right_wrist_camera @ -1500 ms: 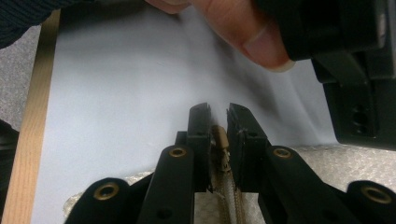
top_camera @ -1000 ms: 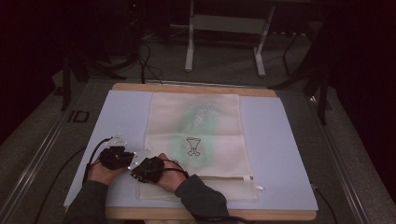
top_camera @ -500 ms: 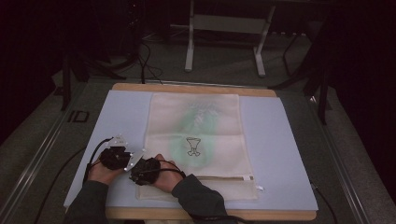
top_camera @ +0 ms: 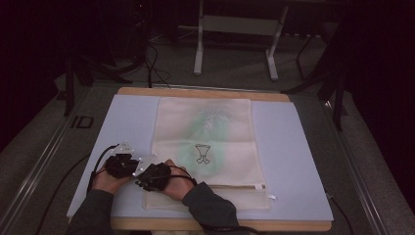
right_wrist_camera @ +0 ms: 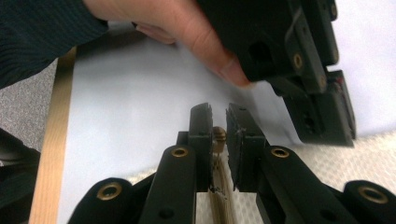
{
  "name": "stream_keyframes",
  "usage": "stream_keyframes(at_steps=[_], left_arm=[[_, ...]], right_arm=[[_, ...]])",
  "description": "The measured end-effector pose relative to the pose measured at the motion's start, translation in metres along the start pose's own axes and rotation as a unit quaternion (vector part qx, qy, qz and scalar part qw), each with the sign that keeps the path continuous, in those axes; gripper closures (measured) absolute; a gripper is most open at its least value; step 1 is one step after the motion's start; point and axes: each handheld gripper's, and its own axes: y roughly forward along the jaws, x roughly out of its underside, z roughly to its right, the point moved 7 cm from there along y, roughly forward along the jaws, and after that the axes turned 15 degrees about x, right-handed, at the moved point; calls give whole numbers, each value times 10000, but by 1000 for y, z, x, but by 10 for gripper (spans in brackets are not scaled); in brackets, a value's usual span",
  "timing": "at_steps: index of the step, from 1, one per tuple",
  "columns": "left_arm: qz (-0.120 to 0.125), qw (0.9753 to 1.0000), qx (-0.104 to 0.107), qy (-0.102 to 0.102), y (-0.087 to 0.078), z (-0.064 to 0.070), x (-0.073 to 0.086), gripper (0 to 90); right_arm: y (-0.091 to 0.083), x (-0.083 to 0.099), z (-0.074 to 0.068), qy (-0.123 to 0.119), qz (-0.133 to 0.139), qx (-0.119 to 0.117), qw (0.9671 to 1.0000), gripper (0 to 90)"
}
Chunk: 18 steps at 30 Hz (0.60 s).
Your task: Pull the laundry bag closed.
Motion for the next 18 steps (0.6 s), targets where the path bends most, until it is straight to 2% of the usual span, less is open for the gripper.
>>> stream_keyframes(at_steps=[5, 7, 11, 18], left_arm=[[-14, 10000, 9, -7, 1, 0, 0, 862], [-41, 10000, 24, 5, 2, 0, 1, 862], [-63, 10000, 53, 19, 2, 1, 1, 862], [-89, 9999, 113, 38, 3, 3, 1, 862]], right_arm=[[-10, 13, 1, 34, 57, 2, 10000, 807], [-12, 20, 2, 23, -12, -16, 10000, 806], [-9, 29, 6, 122, -120, -189, 9997, 798], [-1, 29, 5, 219, -385, -375, 9983, 772]])
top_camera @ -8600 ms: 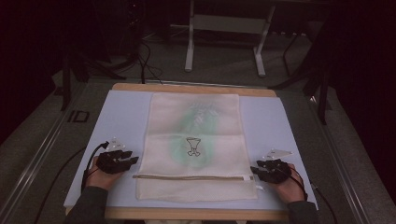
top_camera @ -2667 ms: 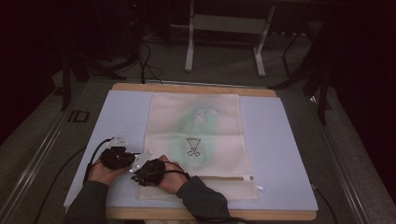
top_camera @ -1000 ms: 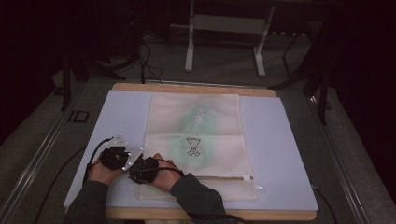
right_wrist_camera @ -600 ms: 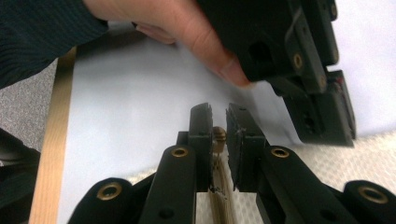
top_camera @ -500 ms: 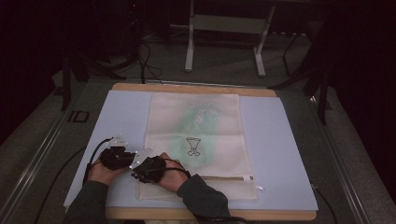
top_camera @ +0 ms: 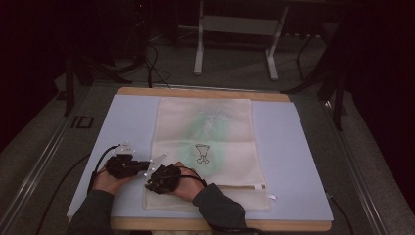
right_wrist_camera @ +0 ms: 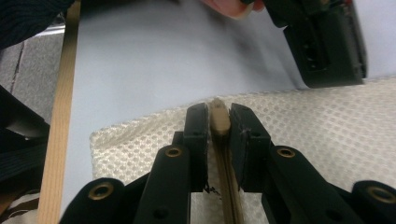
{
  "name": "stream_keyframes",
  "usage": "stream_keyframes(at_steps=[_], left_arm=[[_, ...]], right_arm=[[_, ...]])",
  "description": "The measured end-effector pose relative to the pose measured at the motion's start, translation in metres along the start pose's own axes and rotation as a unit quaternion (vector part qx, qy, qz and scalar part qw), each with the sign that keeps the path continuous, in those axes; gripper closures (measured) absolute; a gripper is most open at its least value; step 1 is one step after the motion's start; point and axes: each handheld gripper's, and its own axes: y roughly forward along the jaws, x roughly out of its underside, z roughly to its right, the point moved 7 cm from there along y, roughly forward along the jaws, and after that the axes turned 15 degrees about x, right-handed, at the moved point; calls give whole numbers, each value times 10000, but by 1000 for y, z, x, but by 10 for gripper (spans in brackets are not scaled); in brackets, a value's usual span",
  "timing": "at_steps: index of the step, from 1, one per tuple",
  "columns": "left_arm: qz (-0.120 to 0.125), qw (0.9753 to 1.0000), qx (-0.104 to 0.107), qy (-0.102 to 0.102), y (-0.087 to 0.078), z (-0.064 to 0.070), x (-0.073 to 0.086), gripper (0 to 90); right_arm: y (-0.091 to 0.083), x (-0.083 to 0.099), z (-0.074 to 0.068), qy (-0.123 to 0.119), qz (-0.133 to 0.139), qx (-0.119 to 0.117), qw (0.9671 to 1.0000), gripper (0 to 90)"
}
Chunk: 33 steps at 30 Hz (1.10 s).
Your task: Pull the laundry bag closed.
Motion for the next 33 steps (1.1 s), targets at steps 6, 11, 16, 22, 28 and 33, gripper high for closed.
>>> stream_keyframes(at_steps=[6, 11, 16, 22, 28, 33], left_arm=[[-29, 10000, 75, 17, 0, 2, 0, 866], [-124, 9998, 148, 47, 3, 5, 1, 868], [-158, 9996, 222, 53, 2, 9, 3, 878], [-405, 9987, 322, 6, 6, 16, 9, 882], [-547, 9983, 208, -69, 5, 23, 17, 898], [-614, 9979, 165, -108, 3, 26, 19, 900]], right_arm=[[0, -1, 2, 88, -154, -107, 9998, 808], [0, 0, 3, 124, -185, -153, 9996, 805], [-1, 1, 2, 158, -206, -73, 9996, 815], [0, 2, -1, -71, -118, 192, 9997, 816], [-1, 4, -3, -45, -13, 282, 9996, 816], [-1, 5, -2, 48, 8, 212, 9998, 816]])
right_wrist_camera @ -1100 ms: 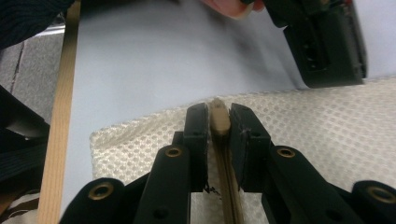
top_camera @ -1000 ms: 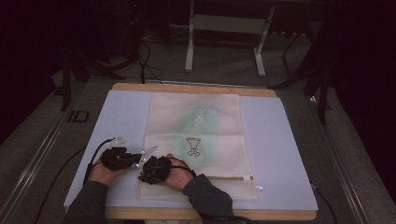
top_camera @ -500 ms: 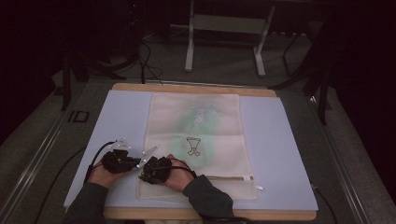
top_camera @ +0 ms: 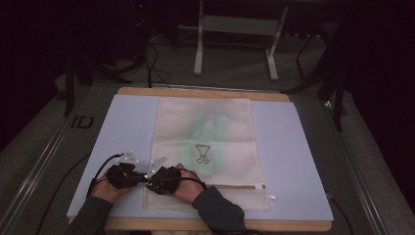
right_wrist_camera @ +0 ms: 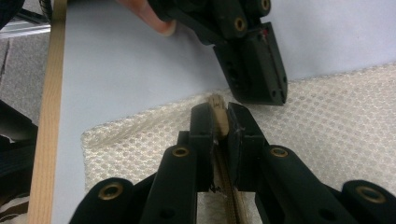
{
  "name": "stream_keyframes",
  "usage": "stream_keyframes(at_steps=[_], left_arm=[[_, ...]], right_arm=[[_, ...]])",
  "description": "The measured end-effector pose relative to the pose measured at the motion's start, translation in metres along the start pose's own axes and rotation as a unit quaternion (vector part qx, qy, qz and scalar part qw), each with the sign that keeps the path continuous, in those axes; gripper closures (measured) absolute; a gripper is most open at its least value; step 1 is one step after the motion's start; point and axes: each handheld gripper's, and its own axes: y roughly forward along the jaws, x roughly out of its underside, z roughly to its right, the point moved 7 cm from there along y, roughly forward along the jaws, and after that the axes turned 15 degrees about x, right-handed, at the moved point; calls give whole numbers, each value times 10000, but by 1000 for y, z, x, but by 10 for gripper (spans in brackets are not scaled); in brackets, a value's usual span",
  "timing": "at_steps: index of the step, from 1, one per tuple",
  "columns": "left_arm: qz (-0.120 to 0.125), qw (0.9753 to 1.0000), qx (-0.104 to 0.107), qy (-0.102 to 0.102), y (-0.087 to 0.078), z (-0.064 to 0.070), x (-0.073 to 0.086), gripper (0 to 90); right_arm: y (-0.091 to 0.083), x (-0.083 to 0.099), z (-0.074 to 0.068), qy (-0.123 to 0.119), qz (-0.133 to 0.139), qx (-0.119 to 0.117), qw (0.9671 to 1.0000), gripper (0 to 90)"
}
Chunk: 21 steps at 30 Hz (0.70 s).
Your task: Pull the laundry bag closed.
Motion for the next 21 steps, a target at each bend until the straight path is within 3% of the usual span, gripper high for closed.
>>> stream_keyframes(at_steps=[5, 21], left_arm=[[-131, 9999, 0, -11, -1, 2, 1, 900], [-147, 9997, 175, 41, -1, -2, 1, 900]], right_arm=[[0, 0, -1, -93, 6, 26, 10000, 817], [-7, 2, 0, -507, -186, 159, 9984, 820]])
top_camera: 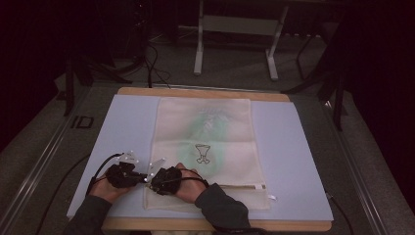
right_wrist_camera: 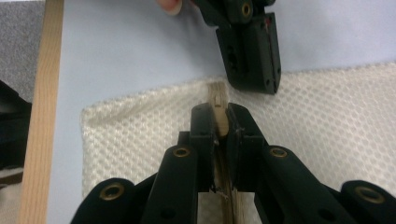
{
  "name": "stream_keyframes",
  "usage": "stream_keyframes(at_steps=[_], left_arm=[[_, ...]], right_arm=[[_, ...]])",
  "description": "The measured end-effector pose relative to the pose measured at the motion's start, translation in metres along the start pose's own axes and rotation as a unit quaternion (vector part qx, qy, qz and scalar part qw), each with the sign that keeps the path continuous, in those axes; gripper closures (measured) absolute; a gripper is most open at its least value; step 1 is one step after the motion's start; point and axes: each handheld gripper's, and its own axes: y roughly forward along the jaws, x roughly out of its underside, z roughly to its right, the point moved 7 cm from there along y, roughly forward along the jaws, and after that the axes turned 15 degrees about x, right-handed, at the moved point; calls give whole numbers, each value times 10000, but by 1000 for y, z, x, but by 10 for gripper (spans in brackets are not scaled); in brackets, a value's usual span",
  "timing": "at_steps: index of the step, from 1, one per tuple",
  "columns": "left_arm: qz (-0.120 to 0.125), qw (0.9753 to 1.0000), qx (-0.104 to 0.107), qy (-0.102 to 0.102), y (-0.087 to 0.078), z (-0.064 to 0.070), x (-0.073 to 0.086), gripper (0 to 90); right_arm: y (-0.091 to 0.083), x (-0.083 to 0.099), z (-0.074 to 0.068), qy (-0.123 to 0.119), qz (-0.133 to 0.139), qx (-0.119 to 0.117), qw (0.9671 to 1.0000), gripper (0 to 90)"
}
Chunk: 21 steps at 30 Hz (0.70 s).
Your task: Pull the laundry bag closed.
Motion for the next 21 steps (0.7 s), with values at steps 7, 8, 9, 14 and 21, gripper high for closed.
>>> stream_keyframes(at_steps=[7, 8, 9, 14, 21], left_arm=[[14, 10000, 6, 8, 0, 0, 0, 900], [11, 10000, 18, 23, 0, 0, 0, 900], [11, 10000, 18, 23, 0, 0, 0, 900], [-1, 10000, 51, 45, 0, 0, 0, 900], [25, 10000, 89, 18, 1, -1, -1, 900]], right_arm=[[-5, 5, 0, -152, -51, 115, 9998, 820], [-5, 5, 0, -148, -57, 136, 9998, 820], [-5, 5, 0, -148, -57, 136, 9998, 820], [-7, 6, 0, -104, -79, 179, 9998, 820], [-9, 8, 0, -114, -95, 212, 9997, 820]])
